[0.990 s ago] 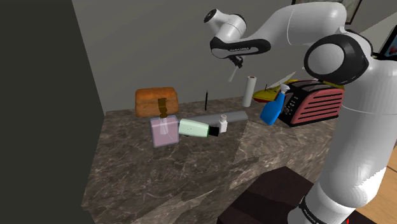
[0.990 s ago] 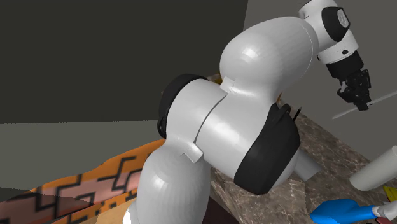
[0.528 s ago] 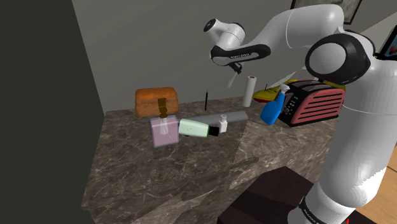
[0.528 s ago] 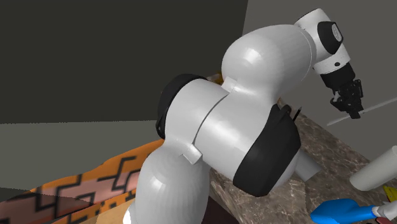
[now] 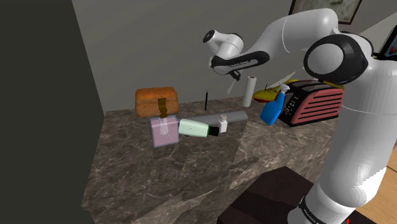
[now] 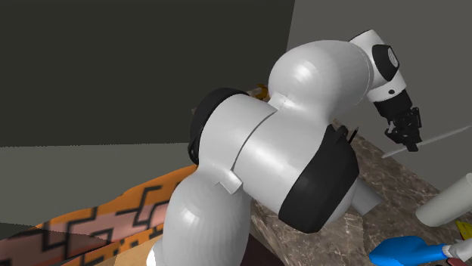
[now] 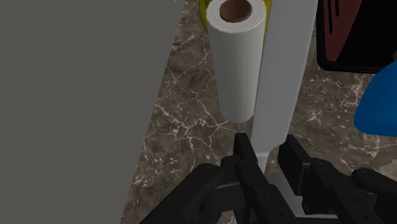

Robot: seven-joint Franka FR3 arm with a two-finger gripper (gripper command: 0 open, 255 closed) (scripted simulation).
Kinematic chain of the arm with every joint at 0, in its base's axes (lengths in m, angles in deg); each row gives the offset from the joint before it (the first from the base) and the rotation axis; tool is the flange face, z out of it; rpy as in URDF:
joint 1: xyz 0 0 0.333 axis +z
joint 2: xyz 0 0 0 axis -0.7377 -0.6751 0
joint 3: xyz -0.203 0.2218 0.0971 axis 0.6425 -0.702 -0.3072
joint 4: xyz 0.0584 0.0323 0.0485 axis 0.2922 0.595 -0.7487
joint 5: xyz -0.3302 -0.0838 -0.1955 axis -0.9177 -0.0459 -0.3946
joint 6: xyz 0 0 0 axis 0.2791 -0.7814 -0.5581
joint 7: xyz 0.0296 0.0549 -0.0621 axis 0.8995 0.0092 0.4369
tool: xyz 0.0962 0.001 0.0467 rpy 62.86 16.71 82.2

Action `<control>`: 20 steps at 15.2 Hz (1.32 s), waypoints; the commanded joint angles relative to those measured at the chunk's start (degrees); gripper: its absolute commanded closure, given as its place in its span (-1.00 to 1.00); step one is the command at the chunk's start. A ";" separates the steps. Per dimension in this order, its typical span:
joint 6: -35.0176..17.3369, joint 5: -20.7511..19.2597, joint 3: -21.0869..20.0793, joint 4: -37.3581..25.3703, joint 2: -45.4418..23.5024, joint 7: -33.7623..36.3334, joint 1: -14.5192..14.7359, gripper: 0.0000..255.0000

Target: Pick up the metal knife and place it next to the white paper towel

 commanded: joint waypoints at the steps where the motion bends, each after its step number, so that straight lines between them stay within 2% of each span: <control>1: -0.87 -0.23 0.01 1.07 -0.23 1.01 0.00 1.00; 20: -8.83 -3.08 0.57 8.52 -4.22 9.71 -0.39 1.00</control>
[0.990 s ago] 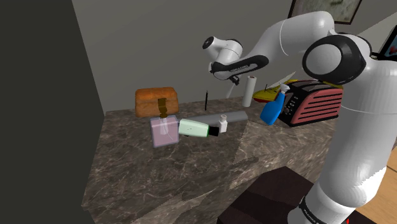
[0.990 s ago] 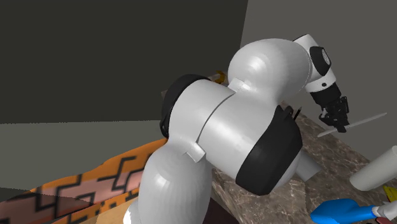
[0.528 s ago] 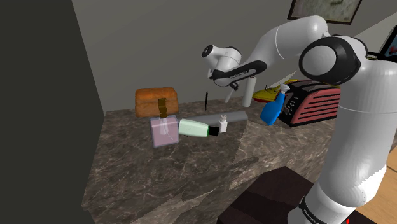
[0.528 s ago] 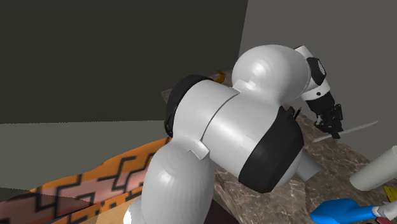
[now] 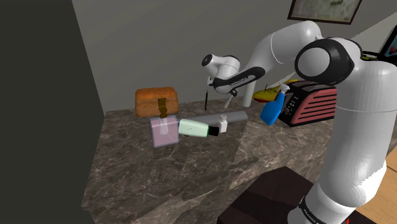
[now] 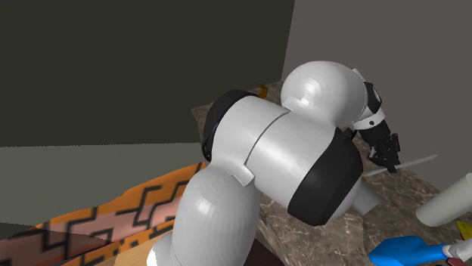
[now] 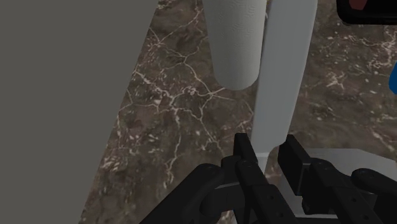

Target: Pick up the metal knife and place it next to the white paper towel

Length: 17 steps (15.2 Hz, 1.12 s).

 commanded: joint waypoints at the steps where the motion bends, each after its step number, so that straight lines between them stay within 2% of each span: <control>1: -0.17 -0.09 -0.01 -0.01 -0.34 0.33 0.05 1.00; 7: -0.16 -0.09 -0.01 -0.01 -0.34 0.33 0.05 1.00; 8: -0.16 -0.09 -0.01 -0.01 -0.34 0.33 0.05 -1.00; 13: -0.16 -0.09 -0.01 -0.01 -0.34 0.33 0.05 -1.00; 17: 5.43 1.63 -1.68 -2.35 1.46 -0.54 2.54 -1.00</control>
